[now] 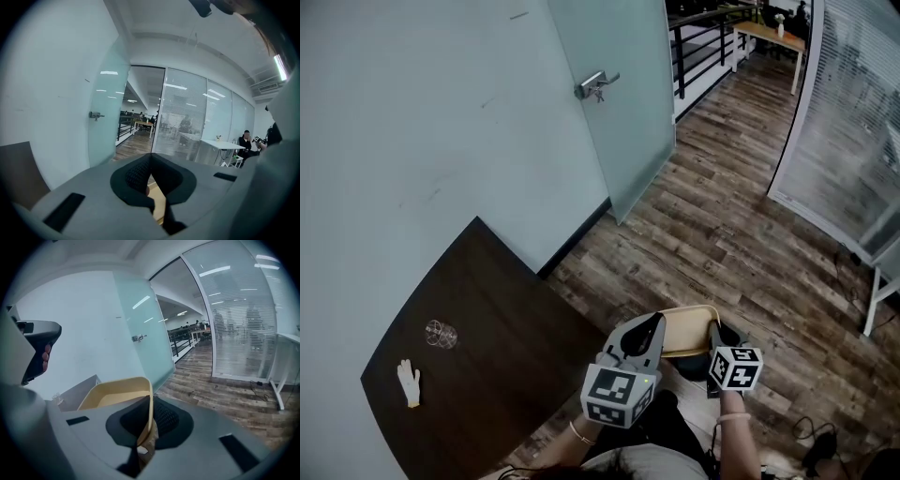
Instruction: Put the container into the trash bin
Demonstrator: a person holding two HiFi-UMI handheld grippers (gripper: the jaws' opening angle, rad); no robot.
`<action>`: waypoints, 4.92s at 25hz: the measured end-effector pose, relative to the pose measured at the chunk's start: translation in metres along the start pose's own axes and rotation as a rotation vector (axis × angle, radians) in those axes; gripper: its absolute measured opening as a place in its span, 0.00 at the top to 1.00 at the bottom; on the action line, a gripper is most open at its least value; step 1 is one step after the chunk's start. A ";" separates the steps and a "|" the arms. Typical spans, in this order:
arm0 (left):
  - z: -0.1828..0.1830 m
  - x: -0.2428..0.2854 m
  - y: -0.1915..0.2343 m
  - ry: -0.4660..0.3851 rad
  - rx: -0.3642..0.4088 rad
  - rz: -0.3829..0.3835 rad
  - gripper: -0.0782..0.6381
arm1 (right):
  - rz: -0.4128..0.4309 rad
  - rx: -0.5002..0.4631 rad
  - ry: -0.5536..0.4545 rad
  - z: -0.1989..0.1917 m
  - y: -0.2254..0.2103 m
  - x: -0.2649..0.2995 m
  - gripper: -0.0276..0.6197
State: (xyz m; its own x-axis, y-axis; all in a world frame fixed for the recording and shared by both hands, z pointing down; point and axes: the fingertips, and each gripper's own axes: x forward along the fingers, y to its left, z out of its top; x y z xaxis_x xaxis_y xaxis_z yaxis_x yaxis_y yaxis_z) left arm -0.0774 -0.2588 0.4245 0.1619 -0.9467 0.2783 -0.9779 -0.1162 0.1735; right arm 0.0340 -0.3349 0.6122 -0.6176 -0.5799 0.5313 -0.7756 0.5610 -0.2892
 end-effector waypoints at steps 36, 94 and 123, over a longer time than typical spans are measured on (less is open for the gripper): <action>-0.085 0.147 -0.061 0.212 0.066 -0.333 0.87 | -0.396 0.225 0.273 -0.150 -0.179 0.028 0.91; -0.082 0.096 -0.096 0.209 0.103 -0.399 0.87 | -0.328 0.244 0.022 -0.074 -0.096 -0.063 0.89; -0.034 0.078 -0.138 0.146 0.138 -0.416 0.87 | -0.337 0.079 -0.269 0.048 -0.078 -0.172 0.94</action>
State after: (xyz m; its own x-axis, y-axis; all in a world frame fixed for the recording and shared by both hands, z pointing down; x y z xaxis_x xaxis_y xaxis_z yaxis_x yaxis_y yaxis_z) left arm 0.0749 -0.3067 0.4546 0.5513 -0.7603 0.3435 -0.8329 -0.5255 0.1735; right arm 0.1942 -0.3074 0.5052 -0.3320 -0.8622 0.3827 -0.9408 0.2730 -0.2010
